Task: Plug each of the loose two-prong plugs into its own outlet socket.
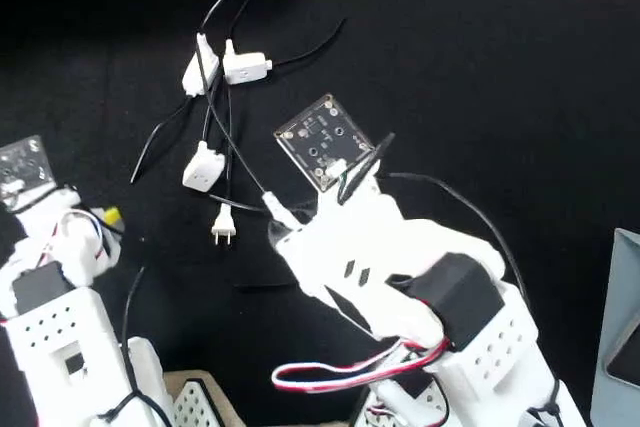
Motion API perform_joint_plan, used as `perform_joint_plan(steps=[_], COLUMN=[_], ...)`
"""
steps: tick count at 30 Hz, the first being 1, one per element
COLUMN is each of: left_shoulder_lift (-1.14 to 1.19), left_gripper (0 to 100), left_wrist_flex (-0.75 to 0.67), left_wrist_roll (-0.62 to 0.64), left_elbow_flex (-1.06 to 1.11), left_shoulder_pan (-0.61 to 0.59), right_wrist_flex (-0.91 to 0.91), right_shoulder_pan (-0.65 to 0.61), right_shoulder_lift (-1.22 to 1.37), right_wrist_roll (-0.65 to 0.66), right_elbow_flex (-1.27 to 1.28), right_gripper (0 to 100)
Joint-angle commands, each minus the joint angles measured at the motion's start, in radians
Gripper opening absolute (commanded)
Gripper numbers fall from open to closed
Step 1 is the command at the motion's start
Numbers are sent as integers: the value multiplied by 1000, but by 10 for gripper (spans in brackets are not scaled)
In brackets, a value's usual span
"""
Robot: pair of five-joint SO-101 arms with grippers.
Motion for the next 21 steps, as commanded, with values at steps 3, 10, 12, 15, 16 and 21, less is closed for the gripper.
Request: perform_joint_plan(steps=[3,10,12,15,16,21], left_shoulder_lift=[-15,-17,-17,-17,-17,-17], left_gripper=[253,253,253,254,254,254], left_wrist_flex=[98,98,97,92,87,52], left_wrist_roll=[69,160,183,206,213,218], left_elbow_flex=[-216,-232,-232,-232,-232,-231], left_shoulder_pan=[108,266,309,372,395,473], right_wrist_flex=[-163,-336,-385,-477,-506,-635], right_shoulder_pan=[-14,-15,-15,-46,-58,-81], right_shoulder_lift=[-16,-18,-27,-82,-105,-200], right_wrist_roll=[-8,-11,-9,-5,-5,-5], right_elbow_flex=[90,242,288,381,414,550], right_gripper=[12,12,12,12,12,12])
